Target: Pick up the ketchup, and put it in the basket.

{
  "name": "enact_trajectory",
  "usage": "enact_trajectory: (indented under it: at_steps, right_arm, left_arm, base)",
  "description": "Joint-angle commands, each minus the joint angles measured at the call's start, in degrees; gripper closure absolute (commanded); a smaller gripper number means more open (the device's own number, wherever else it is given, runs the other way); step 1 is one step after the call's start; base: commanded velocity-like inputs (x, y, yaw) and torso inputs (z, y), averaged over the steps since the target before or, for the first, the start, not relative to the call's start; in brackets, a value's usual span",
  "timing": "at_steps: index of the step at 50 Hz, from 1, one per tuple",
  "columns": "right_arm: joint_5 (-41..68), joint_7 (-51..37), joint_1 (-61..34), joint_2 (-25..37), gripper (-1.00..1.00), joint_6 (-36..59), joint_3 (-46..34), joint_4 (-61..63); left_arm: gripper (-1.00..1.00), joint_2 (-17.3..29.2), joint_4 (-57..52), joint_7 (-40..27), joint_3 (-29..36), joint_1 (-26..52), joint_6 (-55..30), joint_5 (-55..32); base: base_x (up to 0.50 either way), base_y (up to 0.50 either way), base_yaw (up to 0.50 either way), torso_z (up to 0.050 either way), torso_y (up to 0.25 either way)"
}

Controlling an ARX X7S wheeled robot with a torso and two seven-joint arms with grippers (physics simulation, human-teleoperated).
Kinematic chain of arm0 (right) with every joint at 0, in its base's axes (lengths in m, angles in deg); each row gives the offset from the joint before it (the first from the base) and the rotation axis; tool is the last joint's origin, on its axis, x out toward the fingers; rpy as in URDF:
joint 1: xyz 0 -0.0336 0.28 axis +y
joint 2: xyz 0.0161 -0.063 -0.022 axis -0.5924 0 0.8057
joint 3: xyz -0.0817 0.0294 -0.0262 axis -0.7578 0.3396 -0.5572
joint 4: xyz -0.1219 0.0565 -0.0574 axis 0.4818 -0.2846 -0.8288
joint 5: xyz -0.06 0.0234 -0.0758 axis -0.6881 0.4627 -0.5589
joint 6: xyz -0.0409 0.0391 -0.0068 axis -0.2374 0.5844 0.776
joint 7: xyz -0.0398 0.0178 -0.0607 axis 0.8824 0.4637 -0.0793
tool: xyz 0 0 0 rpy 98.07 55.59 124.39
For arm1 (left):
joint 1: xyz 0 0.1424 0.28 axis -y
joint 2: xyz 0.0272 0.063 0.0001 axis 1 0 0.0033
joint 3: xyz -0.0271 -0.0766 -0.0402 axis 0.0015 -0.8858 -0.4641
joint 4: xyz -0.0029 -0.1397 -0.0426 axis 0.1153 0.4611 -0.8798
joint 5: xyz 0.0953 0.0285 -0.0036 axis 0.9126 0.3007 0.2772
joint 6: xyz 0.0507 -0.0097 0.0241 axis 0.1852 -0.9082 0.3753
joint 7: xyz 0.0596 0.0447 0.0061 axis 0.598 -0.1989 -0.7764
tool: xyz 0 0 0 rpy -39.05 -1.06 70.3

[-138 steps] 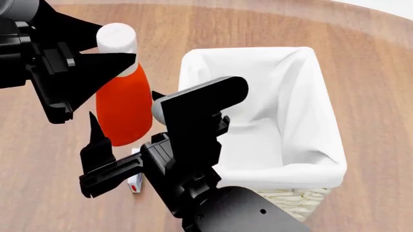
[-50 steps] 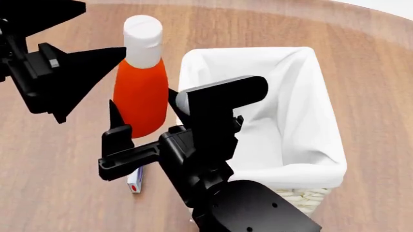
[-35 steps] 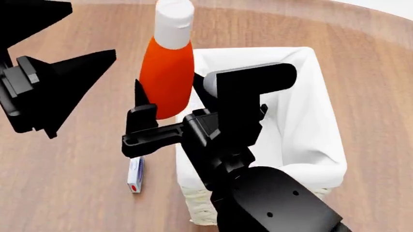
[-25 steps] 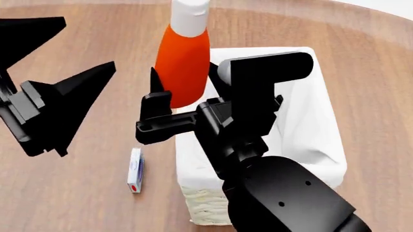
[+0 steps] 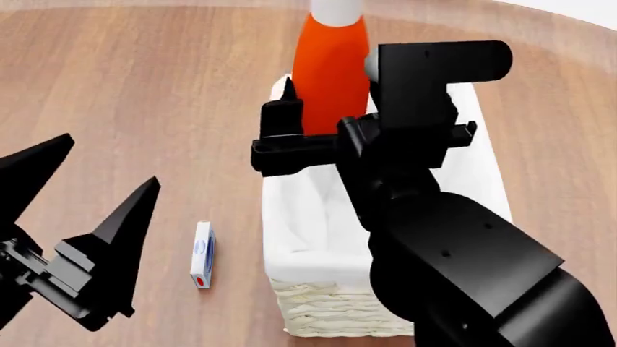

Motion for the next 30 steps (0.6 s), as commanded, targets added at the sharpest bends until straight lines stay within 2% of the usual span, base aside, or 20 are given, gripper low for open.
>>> enact_trajectory:
  at_steps: [1, 7, 16, 21, 30]
  right_arm:
    - [-1.6, -3.0, -3.7, -1.6, 1.0, 3.6, -0.5, -4.3]
    - [-6.0, -5.5, -6.3, -3.4, 1.0, 3.4, -3.2, -8.5]
    - [-3.6, -10.4, -10.5, -6.6, 1.0, 9.9, -1.8, -16.2]
    - [-0.8, -14.6, -13.3, -8.2, 1.0, 15.9, 0.1, -20.5]
    - [4.3, -17.9, -16.7, -11.1, 1.0, 21.1, 4.6, -28.3]
  left_arm:
    - [-1.0, -2.7, -0.9, 0.4, -2.0, -16.2, 11.7, 8.3]
    - [-1.0, -3.9, 0.0, 1.2, -1.7, -18.3, 13.8, 9.7]
    - [-1.0, -3.7, -2.0, 0.5, -2.7, -20.0, 15.2, 9.4]
    - [-1.0, -4.0, -2.1, 0.7, -2.6, -21.0, 16.0, 10.0]
    - [-1.0, -4.0, -1.9, 1.3, -3.1, -22.1, 17.2, 10.0]
  base:
    - [0.0, 0.0, 0.0, 0.0, 0.0]
    - [0.0, 0.0, 0.0, 0.0, 0.0]
    - [0.0, 0.0, 0.0, 0.0, 0.001]
    - [0.0, 0.0, 0.0, 0.0, 0.0]
    - [0.0, 0.0, 0.0, 0.0, 0.0]
